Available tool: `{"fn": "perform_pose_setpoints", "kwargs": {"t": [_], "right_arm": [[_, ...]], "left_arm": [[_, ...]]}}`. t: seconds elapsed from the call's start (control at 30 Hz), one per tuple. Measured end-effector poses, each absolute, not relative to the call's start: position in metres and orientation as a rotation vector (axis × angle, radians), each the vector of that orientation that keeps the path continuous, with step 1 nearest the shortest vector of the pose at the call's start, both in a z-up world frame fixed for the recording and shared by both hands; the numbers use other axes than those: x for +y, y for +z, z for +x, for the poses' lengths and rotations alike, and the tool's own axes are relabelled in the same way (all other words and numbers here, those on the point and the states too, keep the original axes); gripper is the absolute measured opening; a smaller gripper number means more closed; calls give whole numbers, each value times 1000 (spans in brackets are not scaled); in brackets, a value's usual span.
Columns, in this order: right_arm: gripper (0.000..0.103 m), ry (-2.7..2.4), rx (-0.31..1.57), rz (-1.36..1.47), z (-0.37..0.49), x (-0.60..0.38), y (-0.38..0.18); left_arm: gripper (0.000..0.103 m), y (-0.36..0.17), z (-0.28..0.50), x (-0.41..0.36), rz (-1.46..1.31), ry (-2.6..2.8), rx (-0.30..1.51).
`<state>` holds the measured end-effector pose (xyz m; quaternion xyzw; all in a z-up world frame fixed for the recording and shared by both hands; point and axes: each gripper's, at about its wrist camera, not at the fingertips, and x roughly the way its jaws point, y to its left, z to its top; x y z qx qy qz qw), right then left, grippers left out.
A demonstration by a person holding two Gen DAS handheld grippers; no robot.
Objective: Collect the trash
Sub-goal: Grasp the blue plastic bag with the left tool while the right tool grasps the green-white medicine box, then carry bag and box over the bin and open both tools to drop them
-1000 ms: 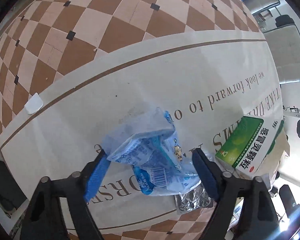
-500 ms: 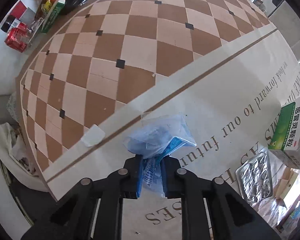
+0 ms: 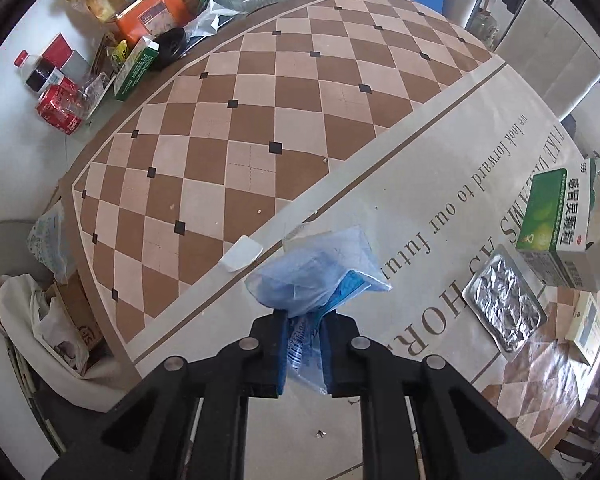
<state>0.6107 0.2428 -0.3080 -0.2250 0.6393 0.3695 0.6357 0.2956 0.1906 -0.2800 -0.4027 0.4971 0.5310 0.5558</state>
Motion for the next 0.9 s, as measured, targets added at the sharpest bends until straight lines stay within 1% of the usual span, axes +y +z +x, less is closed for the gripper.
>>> {"fn": "perform_pose_setpoints", "kwargs": {"t": [0.07,0.27,0.5,0.67,0.9], "right_arm": [[1,864,1450,-479,607,232,-301],[1,920,1405,-424,593,183,-256],[1,965,1384,-400,520,86,-226],[1,954,1402,-370,451,-5,-226],[1,930,1462,-384,346,-119,-248]], "left_arm": [[10,-275,299,187,-935,1251,1168],[10,-256,283,160,-864,1225,1131],[10,-230,248,94,-793,1134,1095],[10,-226,195,31,-733,1077,1097],[10,-249,122,-53,-746,986,1175]]}}
